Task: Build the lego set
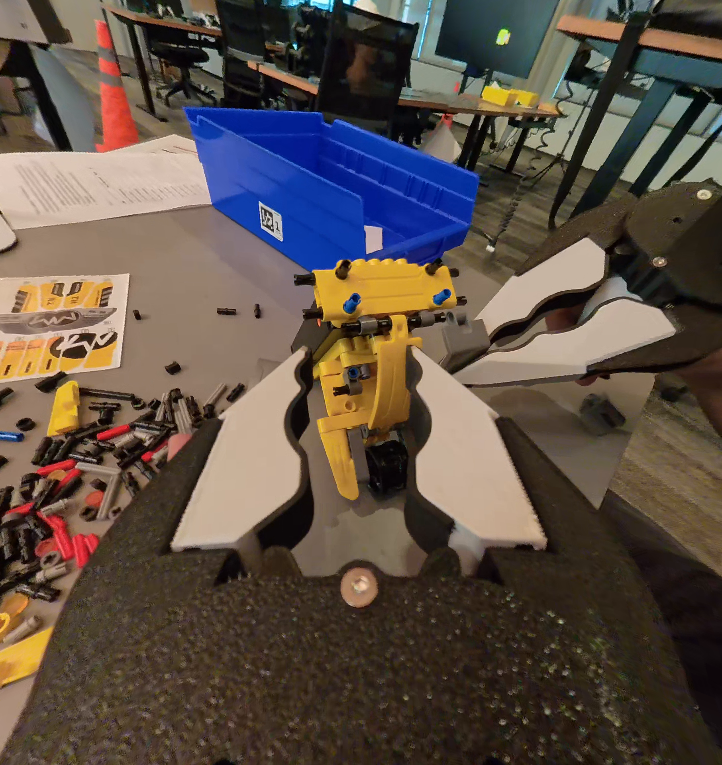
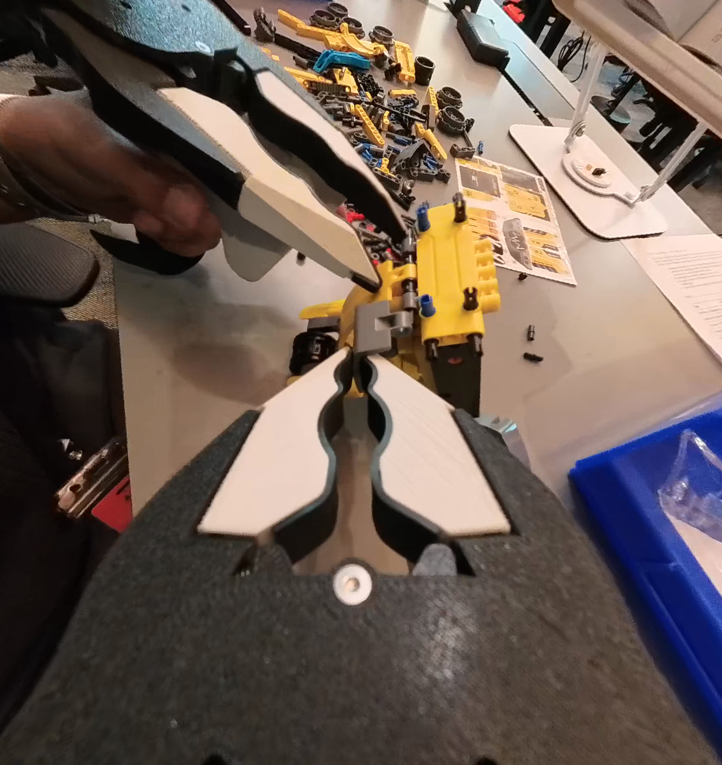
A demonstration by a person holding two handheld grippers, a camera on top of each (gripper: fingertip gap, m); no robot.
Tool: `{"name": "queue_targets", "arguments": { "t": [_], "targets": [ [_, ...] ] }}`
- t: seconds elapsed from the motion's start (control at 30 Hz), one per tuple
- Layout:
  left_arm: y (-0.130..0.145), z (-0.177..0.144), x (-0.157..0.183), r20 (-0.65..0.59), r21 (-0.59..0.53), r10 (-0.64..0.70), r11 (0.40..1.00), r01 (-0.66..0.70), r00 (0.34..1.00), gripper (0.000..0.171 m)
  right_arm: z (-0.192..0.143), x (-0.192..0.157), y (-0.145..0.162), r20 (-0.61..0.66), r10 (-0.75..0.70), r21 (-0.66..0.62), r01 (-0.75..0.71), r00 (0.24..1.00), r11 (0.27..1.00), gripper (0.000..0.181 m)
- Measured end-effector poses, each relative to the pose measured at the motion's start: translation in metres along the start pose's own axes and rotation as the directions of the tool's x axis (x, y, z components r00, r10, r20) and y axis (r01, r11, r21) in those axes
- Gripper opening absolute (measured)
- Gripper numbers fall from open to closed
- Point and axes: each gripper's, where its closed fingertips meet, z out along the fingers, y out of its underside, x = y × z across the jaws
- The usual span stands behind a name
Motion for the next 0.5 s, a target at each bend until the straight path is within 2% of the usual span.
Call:
{"name": "queue_targets", "arguments": {
  "t": [0.3, 0.5],
  "targets": [
    [0.002, -0.001, 0.003, -0.046, -0.055, 0.055, 0.997, -0.057, 0.997, 0.04, -0.003, -0.001, 0.007, -0.003, -0.01, -0.026, 0.01, 1.0, 1.0, 0.002],
    [0.007, -0.006, 0.017, -0.016, -0.056, -0.042, 0.998, 0.041, 0.999, 0.043, -0.033, 0.019, 0.018, -0.136, 0.022, -0.007, -0.024, 0.99, 1.0, 0.002]
  ]
}}
